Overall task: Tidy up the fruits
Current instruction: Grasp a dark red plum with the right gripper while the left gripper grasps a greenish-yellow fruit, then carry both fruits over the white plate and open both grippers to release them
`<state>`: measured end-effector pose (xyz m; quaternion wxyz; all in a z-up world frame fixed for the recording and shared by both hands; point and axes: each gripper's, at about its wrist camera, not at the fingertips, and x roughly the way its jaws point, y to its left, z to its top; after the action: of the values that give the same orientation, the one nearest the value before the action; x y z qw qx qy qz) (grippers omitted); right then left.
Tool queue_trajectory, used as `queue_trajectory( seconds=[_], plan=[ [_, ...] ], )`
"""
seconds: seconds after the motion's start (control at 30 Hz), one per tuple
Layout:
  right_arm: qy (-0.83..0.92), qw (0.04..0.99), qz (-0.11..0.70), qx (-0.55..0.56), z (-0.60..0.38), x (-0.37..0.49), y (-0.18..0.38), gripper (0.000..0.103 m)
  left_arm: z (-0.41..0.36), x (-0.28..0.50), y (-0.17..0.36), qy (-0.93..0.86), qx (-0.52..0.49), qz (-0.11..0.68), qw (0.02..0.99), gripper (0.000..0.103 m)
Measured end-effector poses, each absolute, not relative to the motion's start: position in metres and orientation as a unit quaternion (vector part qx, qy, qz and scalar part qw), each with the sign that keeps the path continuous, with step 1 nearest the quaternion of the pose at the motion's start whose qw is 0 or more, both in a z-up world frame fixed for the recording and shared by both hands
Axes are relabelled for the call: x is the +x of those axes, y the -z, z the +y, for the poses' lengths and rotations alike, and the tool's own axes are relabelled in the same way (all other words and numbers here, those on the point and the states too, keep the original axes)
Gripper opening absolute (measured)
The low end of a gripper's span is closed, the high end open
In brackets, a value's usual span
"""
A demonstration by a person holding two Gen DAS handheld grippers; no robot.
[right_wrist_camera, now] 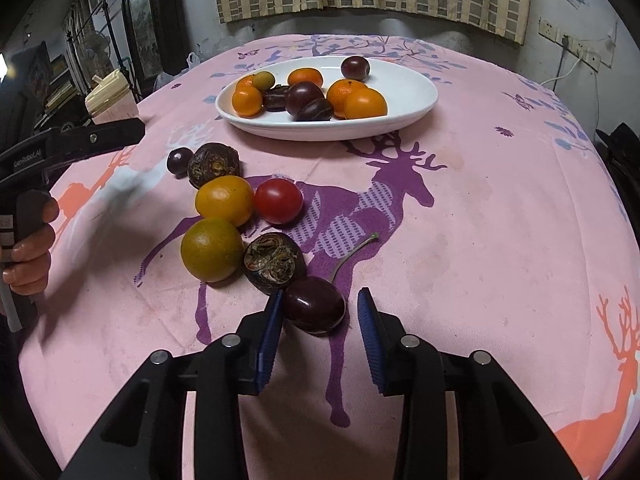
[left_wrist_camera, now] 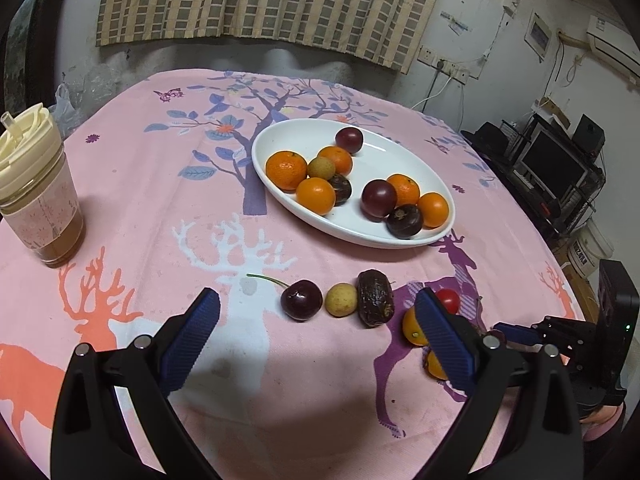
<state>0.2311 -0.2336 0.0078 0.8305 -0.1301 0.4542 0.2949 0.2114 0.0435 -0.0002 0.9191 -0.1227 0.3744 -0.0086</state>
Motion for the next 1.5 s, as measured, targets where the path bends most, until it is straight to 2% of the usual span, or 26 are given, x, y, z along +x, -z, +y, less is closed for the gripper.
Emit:
queue_trajectory(
  seconds=[0.07, 0.17, 0.3, 0.37, 0.43, 0.6, 0.67, 1.0, 1.13, 1.33, 1.5],
  plan=[
    [-0.294, 0.833, 0.45, -0.135, -0.233, 0.23, -0.008, 0.03, 0.042, 0.212, 0.001, 0.011, -0.118, 0.376, 0.919, 0.096],
    [-0.293, 0.836, 0.447, -0.12, -0.238, 0.233, -0.013, 0.03, 0.039, 0.212, 0.002, 0.021, -0.115, 0.382, 0.917, 0.096],
    [-0.289, 0.852, 0.434, -0.052, -0.261, 0.24, -0.03, 0.03, 0.02, 0.21, 0.004, 0.087, -0.089, 0.395, 0.91, 0.095],
    [-0.282, 0.855, 0.433, -0.04, -0.266, 0.243, -0.032, 0.03, -0.002, 0.205, 0.005, 0.135, -0.052, 0.399, 0.906, 0.084],
    [-0.279, 0.856, 0.435, -0.029, -0.27, 0.245, -0.033, 0.03, -0.028, 0.198, 0.01, 0.173, -0.007, 0.404, 0.899, 0.067],
    [-0.281, 0.856, 0.433, -0.03, -0.269, 0.244, -0.035, 0.03, -0.065, 0.196, 0.028, 0.183, 0.051, 0.418, 0.888, 0.062],
    [-0.286, 0.854, 0.434, -0.027, -0.268, 0.243, -0.036, 0.03, -0.067, 0.202, 0.033, 0.182, 0.041, 0.429, 0.884, 0.056],
    [-0.288, 0.854, 0.433, -0.028, -0.266, 0.238, -0.037, 0.03, -0.076, 0.223, 0.042, 0.175, 0.01, 0.451, 0.875, 0.054],
    [-0.285, 0.854, 0.434, -0.027, -0.267, 0.238, -0.037, 0.03, -0.083, 0.224, 0.047, 0.166, 0.028, 0.452, 0.876, 0.04],
    [-0.287, 0.853, 0.435, -0.03, -0.266, 0.237, -0.036, 0.03, -0.076, 0.214, 0.041, 0.166, 0.014, 0.446, 0.879, 0.039],
    [-0.3, 0.859, 0.414, -0.019, -0.262, 0.235, -0.044, 0.03, -0.055, 0.202, 0.015, 0.184, -0.015, 0.419, 0.889, 0.039]
  ],
)
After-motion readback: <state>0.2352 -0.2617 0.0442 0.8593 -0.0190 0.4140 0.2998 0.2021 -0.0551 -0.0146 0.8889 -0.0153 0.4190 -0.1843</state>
